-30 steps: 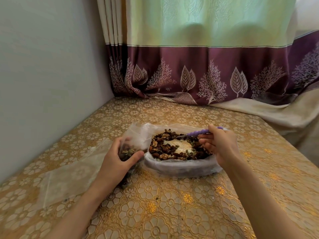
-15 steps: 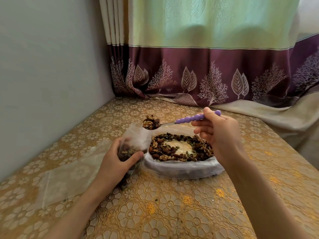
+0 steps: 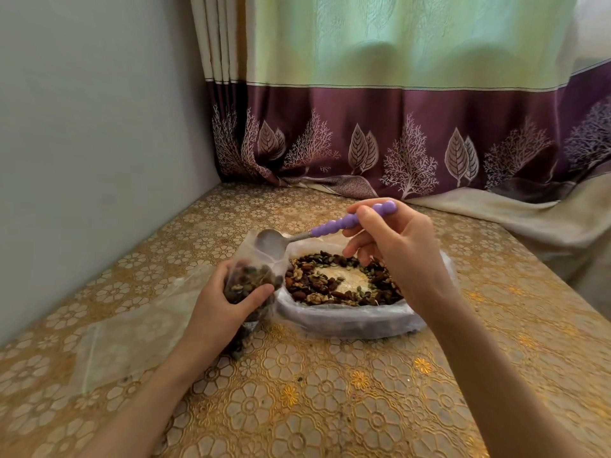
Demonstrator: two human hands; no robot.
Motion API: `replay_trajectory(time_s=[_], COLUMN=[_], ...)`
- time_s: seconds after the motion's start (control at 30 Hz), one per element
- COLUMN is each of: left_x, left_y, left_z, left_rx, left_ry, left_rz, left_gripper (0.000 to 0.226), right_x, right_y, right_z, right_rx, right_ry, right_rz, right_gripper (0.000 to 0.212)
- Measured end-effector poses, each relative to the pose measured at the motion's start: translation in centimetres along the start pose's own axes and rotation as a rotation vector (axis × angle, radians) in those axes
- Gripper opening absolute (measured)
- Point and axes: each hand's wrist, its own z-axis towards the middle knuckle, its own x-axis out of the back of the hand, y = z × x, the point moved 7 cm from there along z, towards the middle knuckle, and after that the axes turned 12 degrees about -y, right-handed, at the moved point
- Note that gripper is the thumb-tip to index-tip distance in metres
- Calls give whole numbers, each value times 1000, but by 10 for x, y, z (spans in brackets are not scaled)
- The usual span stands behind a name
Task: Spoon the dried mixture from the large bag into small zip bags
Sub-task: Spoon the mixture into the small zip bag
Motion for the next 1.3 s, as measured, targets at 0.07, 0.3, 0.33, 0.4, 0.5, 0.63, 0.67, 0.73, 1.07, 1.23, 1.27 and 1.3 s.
replay_trajectory(time_s=[0.07,0.3,0.33,0.4,0.5,0.63,0.67,0.73,1.07,1.23,1.27,1.3], left_x=[1,6,6,6,6,6,6,5,4,3,3,2], left_y=[0,2,3,5,8,7,7,6,4,5,5,5], left_z=[0,-1,-1,-2,-4,-3,-3,-2,-1,-1,-1,-1], left_rx=[4,-28,-38,-59,-80,-85,-86,-85,-78,-77,-76,-75], left_ry=[11,72,77,79,79,77,77,73,58,48,45,44], left_rz=[2,31,40,54,58,66,69,69,55,36,36,39], left_gripper=[50,38,35,30,27,28,28,29,27,32,33,33], right_x=[0,25,31,40,54,66,68,70,60,51,50,50], right_y=[-1,-1,2,10,27,40,42,45,79,92,93,93], right_z=[0,-1,-1,-2,-7,-13,-14,-15,-15,-18,-18,-19], right_rx=[19,59,51,8,-74,-125,-131,-148,-420,-539,-550,-561], right_ry=[-4,162,197,241,303,360,370,385,267,240,241,251], right_rz=[-1,121,116,86,-85,-364,-398,-435,-110,71,92,111], right_gripper=[13,24,25,26,28,32,34,38,37,36,35,35])
